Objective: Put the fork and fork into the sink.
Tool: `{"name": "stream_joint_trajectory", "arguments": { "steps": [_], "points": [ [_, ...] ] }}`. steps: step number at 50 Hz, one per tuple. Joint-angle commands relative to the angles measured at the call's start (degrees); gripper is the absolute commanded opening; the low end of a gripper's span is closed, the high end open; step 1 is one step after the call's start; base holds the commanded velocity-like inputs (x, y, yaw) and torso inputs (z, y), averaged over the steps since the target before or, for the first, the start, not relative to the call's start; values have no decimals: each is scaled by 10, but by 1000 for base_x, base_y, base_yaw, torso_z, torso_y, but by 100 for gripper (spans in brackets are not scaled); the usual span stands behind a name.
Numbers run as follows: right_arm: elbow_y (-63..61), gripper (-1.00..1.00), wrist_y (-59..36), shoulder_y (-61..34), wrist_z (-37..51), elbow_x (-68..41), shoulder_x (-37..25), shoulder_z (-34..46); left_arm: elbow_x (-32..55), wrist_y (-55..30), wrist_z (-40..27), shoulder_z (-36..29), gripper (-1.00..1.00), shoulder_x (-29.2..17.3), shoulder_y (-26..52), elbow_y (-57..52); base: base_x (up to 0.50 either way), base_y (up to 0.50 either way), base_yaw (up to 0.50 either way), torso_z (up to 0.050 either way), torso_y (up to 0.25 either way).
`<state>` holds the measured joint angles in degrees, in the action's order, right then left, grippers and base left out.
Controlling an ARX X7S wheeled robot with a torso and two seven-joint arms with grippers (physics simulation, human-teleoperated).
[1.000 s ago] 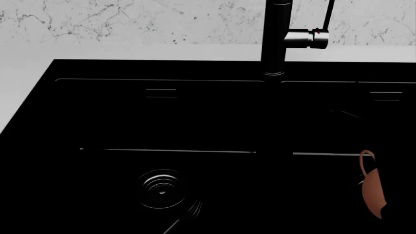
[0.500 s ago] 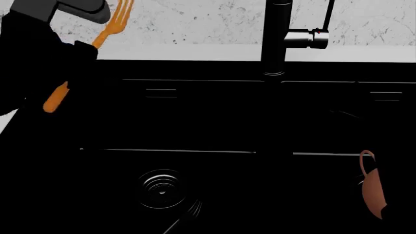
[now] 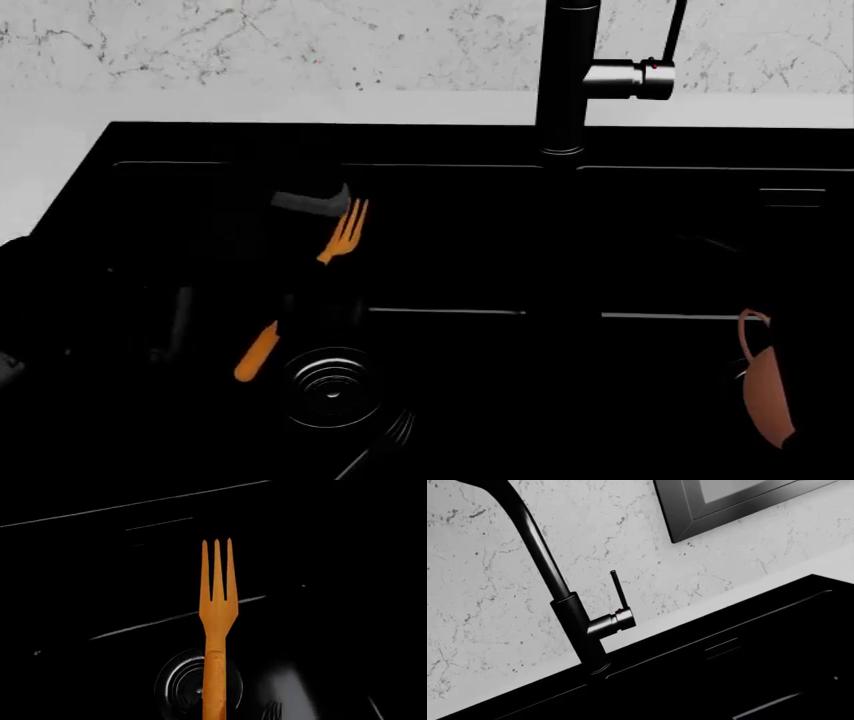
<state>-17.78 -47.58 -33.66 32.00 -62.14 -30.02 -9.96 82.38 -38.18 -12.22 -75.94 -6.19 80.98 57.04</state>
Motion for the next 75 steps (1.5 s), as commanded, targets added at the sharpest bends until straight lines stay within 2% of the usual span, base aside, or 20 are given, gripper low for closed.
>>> {"name": "stream_joint_trajectory", "arguments": {
  "steps": [1, 15, 26, 33, 34, 46, 51, 52, 53, 55, 58, 61, 66, 68, 75],
  "points": [
    [-6, 100, 2, 10, -14, 6, 10, -21, 0, 20, 12, -13, -100, 62, -57, 121, 0, 0, 0, 0, 0],
    [-10, 100, 2, 9, -9, 1, 8, -24, 58, 27, -10, -78, -100, 62, -74, 177, 0, 0, 0, 0, 0],
    [-12, 100, -1, 7, -5, -3, 5, -24, 57, 22, -19, -69, -100, 57, -74, 179, 0, 0, 0, 0, 0],
    [-12, 100, 3, 11, -7, -3, 5, -25, 50, 17, 2, -59, -100, 53, -74, 179, 0, 0, 0, 0, 0],
    [-11, 100, 4, 11, -9, -1, 5, -24, 48, 15, 6, -59, 100, 53, -72, 179, 0, 0, 0, 0, 0],
    [-14, 100, 1, 8, -2, -6, 7, -21, 27, 6, 21, -36, 100, 48, -59, 179, 0, 0, 0, 0, 0],
    [-12, 100, 0, 3, -1, -7, 7, -17, 7, 11, 38, -42, 100, 45, -27, 166, 0, 0, 0, 0, 0],
    [-12, 100, 0, 2, -1, -7, 7, -17, 13, 9, 22, -36, 100, 36, -24, 150, 0, 0, 0, 0, 0],
    [-12, 100, -2, -1, 0, -8, 7, -15, 29, 3, -26, -20, 100, -13, -15, 64, 0, 0, 0, 0, 0],
    [-12, 100, -4, -4, 2, -9, 7, -14, 51, -4, -75, 1, 100, -63, -7, -59, 0, 0, 0, 0, 0],
    [-15, 100, -7, -6, 5, -12, 6, -12, 69, -7, -115, 20, 100, -108, 5, -144, 0, 0, 0, 0, 0],
    [-13, 100, -8, -7, 6, -12, 6, -10, 93, 7, -176, 60, 100, -176, 24, -277, 0, 0, 0, 0, 0],
    [-14, 100, -10, -9, 8, -14, 5, -9, 104, 14, -225, 84, 100, -229, 39, -391, 0, 0, 0, 0, 0],
    [-11, 100, -8, -8, 6, -12, 5, -9, 117, 30, -270, 109, 100, -260, 44, -470, 0, 0, 0, 0, 0],
    [0, 100, 2, -5, -8, -3, 4, -7, 132, 37, -357, 140, 100, -321, 61, -649, 0, 0, 0, 0, 0]
  ]
}}
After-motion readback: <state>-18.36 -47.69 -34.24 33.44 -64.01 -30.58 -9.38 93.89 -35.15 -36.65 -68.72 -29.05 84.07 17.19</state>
